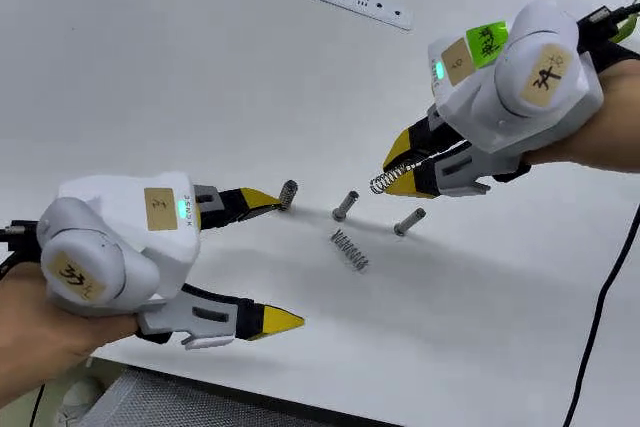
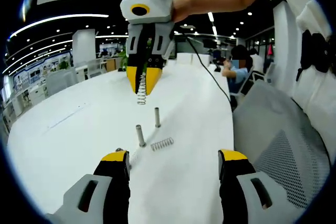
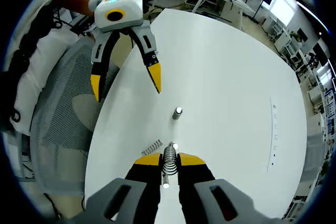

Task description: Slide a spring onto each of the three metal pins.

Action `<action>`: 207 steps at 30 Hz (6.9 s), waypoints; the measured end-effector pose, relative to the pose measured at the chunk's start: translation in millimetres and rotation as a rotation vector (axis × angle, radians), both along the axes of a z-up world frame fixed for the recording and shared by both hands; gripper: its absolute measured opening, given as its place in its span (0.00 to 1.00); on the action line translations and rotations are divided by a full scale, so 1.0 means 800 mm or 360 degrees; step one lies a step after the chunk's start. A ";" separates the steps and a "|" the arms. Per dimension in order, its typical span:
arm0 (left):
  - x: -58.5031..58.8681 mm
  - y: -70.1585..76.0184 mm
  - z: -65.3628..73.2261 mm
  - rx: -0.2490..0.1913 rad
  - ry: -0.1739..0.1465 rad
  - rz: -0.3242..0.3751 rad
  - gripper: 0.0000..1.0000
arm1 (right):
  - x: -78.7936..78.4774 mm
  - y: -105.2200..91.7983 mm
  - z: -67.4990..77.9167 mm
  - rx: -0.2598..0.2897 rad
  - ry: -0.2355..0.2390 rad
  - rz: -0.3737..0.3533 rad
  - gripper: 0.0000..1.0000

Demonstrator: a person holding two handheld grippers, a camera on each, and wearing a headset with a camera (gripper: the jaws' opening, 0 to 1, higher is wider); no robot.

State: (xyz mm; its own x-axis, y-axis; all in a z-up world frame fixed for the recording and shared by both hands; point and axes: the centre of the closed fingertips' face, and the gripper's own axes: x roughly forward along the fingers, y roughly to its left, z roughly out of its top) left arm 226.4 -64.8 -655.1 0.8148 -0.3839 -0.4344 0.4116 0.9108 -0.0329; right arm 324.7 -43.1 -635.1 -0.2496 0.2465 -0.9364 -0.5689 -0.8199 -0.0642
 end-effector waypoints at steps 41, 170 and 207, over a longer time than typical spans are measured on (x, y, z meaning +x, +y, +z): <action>-0.009 0.014 -0.011 -0.0106 -0.0013 0.0075 0.82 | 0.000 0.016 -0.065 -0.0156 -0.0021 -0.0016 0.12; -0.018 0.033 -0.007 -0.0036 0.0092 0.0049 0.82 | 0.028 -0.007 -0.044 0.0296 0.0249 -0.0489 0.58; -0.005 0.018 -0.012 0.0200 0.0262 -0.0124 0.70 | 0.043 -0.142 -0.037 0.0577 0.0667 -0.0941 0.87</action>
